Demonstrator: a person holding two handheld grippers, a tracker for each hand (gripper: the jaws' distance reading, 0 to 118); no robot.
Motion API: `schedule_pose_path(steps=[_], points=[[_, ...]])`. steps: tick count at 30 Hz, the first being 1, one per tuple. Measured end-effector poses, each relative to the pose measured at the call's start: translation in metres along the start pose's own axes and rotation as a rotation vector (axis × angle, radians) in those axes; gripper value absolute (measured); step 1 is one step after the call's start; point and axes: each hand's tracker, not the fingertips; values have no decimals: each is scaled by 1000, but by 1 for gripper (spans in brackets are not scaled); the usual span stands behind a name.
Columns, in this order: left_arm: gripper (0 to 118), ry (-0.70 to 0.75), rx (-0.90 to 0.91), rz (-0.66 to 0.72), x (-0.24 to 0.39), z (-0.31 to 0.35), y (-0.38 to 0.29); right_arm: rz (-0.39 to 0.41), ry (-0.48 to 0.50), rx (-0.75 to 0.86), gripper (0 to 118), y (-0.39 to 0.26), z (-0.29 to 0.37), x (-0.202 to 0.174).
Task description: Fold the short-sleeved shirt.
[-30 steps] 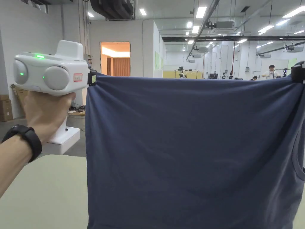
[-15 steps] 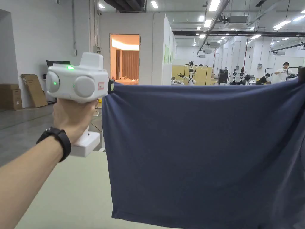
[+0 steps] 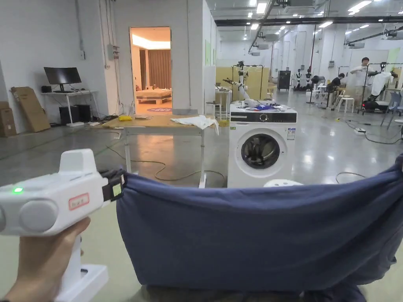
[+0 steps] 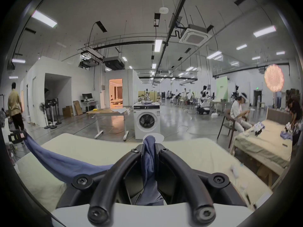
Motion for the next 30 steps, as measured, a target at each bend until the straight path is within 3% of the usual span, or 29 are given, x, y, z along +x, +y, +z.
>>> schedule_pose_path(steps=[8, 12, 19, 25, 28, 30], points=[[0, -72, -118, 116, -20, 111, -139, -91, 84, -146, 9, -156, 132, 13], [0, -49, -195, 79, -17, 165, -190, -111, 39, -243, 9, -224, 187, 12], [0, 45, -240, 223, -25, 233, -231, -277, -37, -369, 9, -289, 246, 19], [0, 30, -303, 224, -29, 244, -255, -281, -69, -393, 9, -312, 260, 13], [0, 42, -349, 197, -26, 237, -267, -244, -73, -425, 9, -322, 256, 12], [5, 51, -378, 192, -26, 232, -275, -240, -72, -430, 17, -326, 256, 11]])
